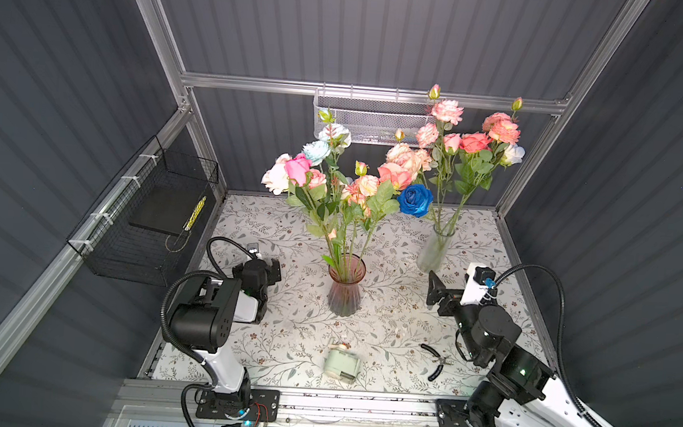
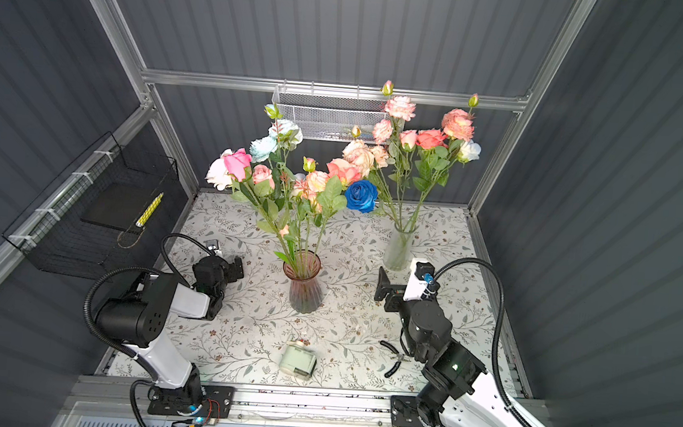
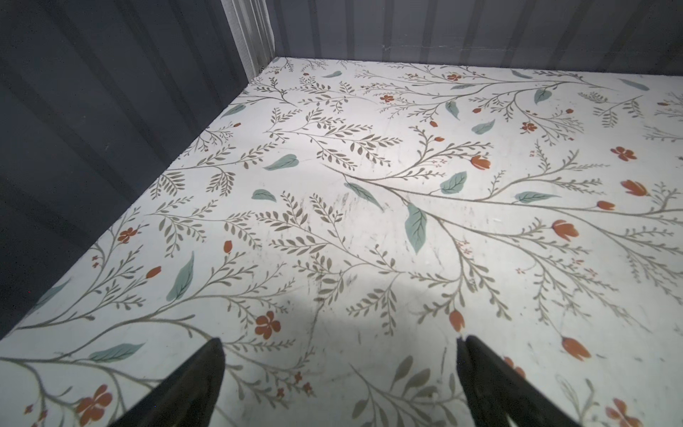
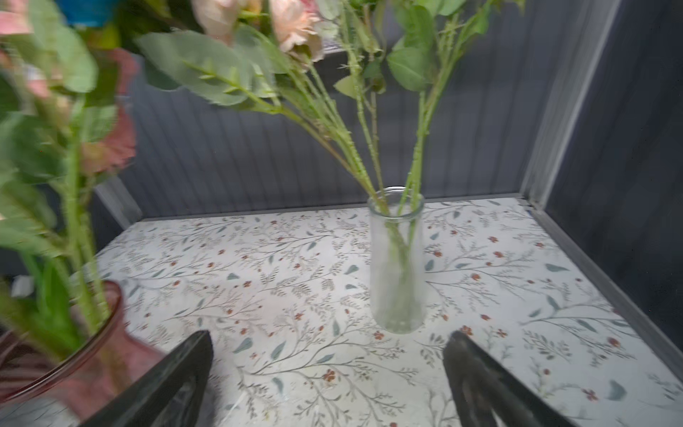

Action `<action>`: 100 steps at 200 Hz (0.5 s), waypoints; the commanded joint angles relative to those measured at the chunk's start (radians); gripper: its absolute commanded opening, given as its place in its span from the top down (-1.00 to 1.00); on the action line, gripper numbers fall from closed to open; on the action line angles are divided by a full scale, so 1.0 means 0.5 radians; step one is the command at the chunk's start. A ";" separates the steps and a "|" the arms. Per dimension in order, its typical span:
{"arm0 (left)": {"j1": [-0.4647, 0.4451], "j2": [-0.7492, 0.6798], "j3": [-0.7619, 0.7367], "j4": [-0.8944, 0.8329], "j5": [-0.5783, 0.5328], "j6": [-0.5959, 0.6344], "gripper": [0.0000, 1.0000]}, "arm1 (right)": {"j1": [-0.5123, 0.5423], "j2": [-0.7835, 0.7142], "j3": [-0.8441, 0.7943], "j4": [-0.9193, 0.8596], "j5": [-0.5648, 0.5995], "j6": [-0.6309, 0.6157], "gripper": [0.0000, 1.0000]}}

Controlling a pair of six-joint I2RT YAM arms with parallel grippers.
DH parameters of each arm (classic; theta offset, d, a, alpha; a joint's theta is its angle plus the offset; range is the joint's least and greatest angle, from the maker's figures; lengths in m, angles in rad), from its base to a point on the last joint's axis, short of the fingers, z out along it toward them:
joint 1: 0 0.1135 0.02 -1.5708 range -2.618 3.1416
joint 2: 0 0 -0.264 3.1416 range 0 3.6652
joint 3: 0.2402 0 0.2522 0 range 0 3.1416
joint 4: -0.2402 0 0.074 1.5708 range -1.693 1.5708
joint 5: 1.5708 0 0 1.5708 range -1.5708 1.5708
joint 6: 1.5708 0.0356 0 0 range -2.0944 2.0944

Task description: Arrange the flowers into the vase

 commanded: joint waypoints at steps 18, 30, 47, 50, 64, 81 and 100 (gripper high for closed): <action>-0.005 0.008 0.034 0.062 -0.017 0.047 -0.99 | -0.451 0.113 -0.078 0.180 -0.102 -0.006 -0.98; -0.005 0.008 0.038 0.053 -0.017 0.044 -0.99 | -0.570 0.163 -0.177 0.403 -0.116 -0.104 -0.98; -0.005 0.010 0.043 0.046 -0.021 0.047 -0.99 | -0.754 0.260 -0.302 0.736 -0.160 -0.240 -0.98; -0.005 0.011 0.043 0.043 -0.020 0.046 -0.99 | -0.789 0.279 -0.317 0.771 -0.175 -0.254 -0.98; -0.005 0.010 0.043 0.043 -0.018 0.047 -0.99 | -0.968 0.409 -0.363 0.911 -0.289 -0.321 -0.98; -0.007 0.009 0.043 0.045 -0.021 0.047 -0.99 | -1.178 0.628 -0.395 1.035 -0.423 -0.361 -0.98; -0.005 0.009 0.041 0.048 -0.018 0.047 -0.99 | -1.345 0.914 -0.406 1.149 -0.548 -0.361 -0.98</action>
